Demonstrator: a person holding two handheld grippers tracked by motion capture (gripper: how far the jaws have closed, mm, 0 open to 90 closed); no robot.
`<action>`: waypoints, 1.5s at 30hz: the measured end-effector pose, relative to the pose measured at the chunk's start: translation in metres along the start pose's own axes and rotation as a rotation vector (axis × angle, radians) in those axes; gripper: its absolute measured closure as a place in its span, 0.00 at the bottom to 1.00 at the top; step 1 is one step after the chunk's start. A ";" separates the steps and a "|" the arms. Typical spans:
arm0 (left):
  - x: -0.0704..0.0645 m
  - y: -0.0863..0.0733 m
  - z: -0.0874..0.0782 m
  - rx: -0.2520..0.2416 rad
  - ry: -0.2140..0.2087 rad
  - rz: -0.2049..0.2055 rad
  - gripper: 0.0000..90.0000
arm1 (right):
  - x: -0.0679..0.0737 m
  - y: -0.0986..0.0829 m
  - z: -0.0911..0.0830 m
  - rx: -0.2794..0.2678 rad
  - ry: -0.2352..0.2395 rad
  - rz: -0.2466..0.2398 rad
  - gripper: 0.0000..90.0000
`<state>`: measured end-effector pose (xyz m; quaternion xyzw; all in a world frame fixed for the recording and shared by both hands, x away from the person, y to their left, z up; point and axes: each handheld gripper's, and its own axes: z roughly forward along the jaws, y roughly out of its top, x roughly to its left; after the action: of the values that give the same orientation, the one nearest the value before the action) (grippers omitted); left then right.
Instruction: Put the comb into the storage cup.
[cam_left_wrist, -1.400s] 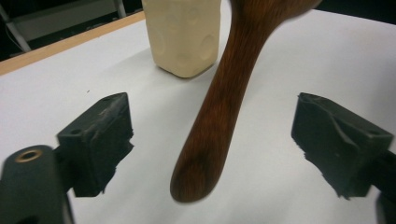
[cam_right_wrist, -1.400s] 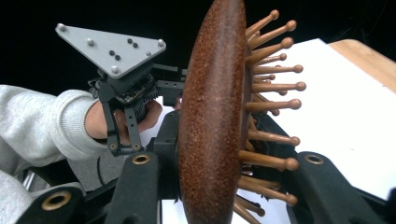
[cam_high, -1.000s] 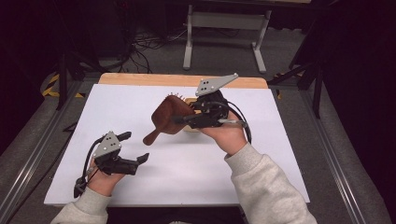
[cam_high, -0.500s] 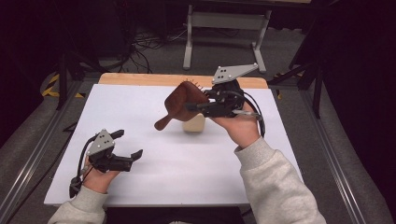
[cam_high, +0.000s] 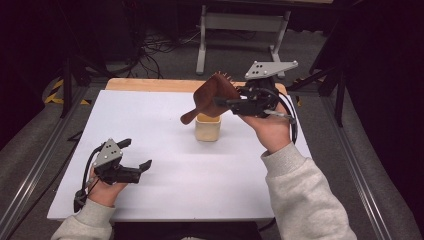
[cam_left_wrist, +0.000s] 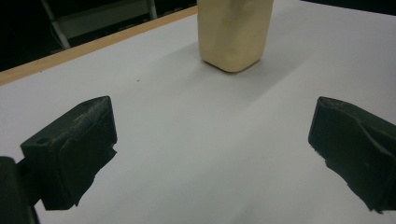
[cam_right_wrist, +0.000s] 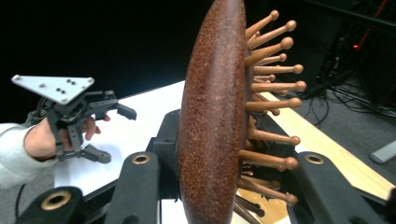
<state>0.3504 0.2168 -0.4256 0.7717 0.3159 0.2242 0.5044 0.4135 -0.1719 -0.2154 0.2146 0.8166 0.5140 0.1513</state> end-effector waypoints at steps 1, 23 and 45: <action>0.000 0.000 0.000 0.000 0.001 0.002 0.02 | -0.002 0.000 -0.002 -0.002 -0.010 0.003 0.66; 0.000 0.000 0.000 0.005 -0.011 -0.006 0.02 | -0.030 -0.009 -0.017 -0.014 -0.145 0.045 0.66; 0.001 0.000 -0.001 0.003 -0.010 -0.007 0.02 | -0.053 -0.029 0.013 0.052 -0.168 0.091 0.66</action>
<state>0.3508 0.2184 -0.4254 0.7724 0.3164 0.2183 0.5055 0.4593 -0.1992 -0.2453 0.2975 0.8035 0.4792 0.1903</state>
